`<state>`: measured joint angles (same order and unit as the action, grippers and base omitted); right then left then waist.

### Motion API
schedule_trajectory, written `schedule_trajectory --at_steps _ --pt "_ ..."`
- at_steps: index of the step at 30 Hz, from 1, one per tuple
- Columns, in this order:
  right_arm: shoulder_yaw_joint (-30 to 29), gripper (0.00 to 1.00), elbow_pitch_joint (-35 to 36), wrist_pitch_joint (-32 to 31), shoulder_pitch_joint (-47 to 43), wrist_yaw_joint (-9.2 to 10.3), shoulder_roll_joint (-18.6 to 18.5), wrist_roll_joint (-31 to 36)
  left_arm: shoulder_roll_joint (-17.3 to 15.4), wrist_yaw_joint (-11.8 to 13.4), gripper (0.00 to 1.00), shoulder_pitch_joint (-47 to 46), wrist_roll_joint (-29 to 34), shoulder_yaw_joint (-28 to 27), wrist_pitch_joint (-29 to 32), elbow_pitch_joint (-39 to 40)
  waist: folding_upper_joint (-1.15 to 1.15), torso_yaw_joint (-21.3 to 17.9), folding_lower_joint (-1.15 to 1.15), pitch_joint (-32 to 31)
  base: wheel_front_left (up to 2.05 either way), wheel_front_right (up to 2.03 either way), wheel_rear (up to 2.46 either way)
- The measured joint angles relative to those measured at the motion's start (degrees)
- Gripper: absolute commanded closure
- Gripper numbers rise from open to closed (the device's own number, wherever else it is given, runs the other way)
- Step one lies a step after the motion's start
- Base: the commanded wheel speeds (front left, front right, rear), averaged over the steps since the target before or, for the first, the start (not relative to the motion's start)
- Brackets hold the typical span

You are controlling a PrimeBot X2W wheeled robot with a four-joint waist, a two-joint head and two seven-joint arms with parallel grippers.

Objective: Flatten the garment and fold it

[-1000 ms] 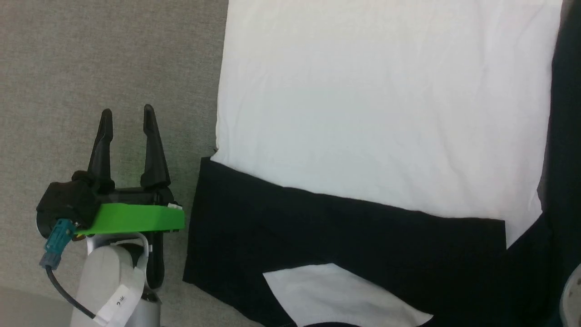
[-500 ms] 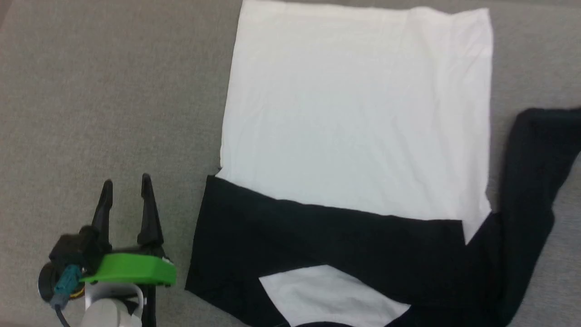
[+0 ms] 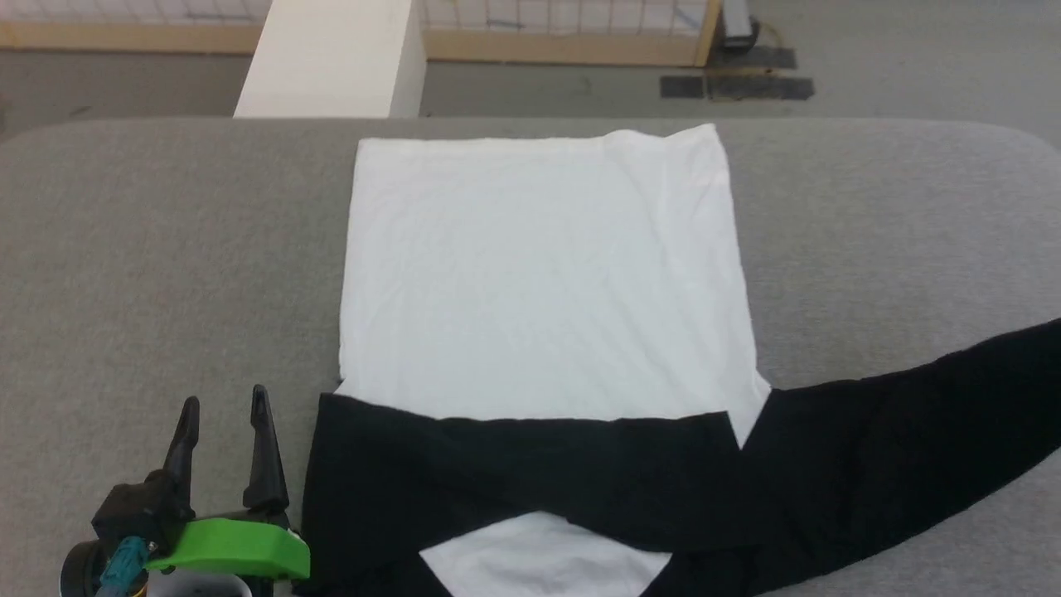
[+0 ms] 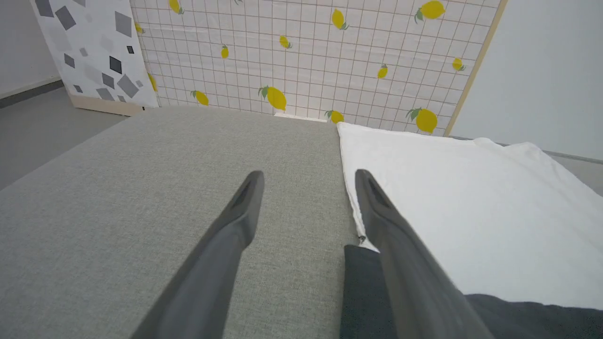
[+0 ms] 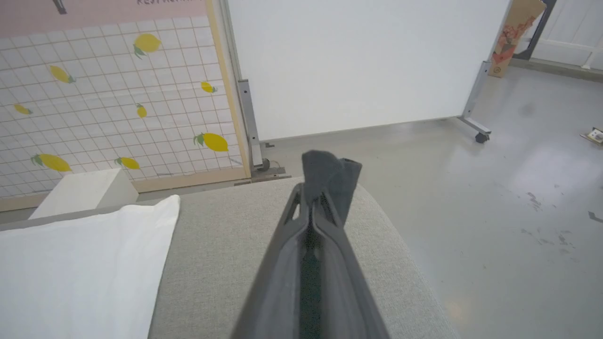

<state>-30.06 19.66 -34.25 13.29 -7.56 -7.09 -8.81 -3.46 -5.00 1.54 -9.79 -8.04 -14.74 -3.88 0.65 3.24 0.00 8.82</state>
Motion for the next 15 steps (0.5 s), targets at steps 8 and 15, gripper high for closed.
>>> schedule_trajectory --at_steps 8,15 --pt "17.93 1.0 14.93 -3.85 -4.11 0.0 -0.2 -2.33 -0.25 -0.09 0.0 0.2 0.0 0.15 0.0 -0.45 0.0 -2.89 0.0 -3.37 0.0 0.0 0.0" --pt "40.65 1.0 16.72 -3.9 -1.76 0.0 -1.59 -1.3 -0.55 -0.25 0.0 0.15 -0.01 0.49 0.0 -0.76 0.0 -2.34 0.0 -3.41 0.0 0.0 0.0"
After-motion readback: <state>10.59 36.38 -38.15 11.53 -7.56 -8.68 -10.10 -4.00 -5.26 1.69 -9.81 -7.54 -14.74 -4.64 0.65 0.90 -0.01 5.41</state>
